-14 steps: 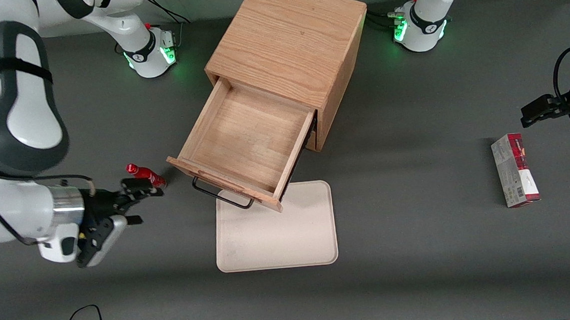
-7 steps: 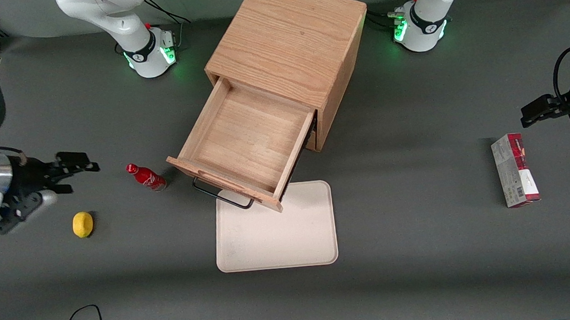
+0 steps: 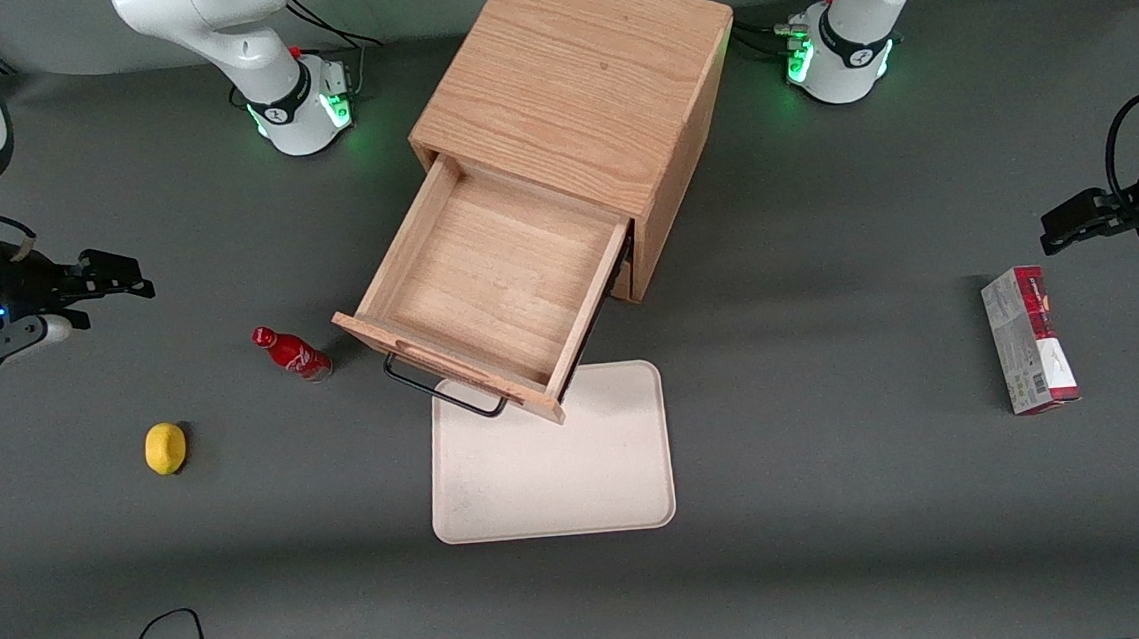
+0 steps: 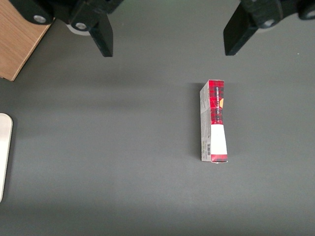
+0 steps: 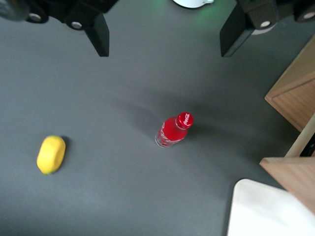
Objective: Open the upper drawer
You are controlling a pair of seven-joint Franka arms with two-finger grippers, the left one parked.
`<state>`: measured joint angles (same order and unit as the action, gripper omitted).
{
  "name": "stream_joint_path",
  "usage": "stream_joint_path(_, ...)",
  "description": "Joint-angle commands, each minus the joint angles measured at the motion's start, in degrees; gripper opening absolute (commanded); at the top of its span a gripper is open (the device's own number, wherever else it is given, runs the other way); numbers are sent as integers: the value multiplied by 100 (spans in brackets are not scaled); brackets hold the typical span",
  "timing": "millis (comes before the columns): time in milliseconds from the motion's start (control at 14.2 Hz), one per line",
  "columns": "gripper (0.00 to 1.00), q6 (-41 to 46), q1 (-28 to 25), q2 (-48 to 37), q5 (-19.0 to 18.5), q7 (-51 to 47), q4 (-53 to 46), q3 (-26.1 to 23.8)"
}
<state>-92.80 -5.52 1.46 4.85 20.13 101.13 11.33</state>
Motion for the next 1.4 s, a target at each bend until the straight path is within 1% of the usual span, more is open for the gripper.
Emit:
stream_joint_path(0,100,199,-80,91,-151,-588,-181,45)
stream_joint_path(281,100,261,-124,118,-168,-816,-452,1)
stream_joint_path(421,100,297,-413,66,-177,-1639,-480,1)
stream_joint_path(492,100,297,-554,65,-256,-2140,-480,1)
stream_joint_path(562,100,297,-599,-4,-343,-2423,-445,-7)
stream_joint_path(632,100,349,-564,-170,-344,-2408,-401,-16)
stream_joint_path(702,100,350,-512,-207,-344,-2400,-392,-129)
stream_joint_path(773,100,359,-233,-242,-353,-2295,-392,-426)
stream_joint_path(843,100,385,92,-251,-353,-1929,-409,-760)
stream_joint_path(983,100,508,541,-233,-336,-1382,-497,-1105)
stream_joint_path(1054,100,508,570,-207,-327,-1371,-576,-1150)
stream_joint_path(1194,100,508,395,-146,-309,-1450,-691,-1141)
stream_joint_path(1335,100,517,333,-146,-344,-1450,-726,-1115)
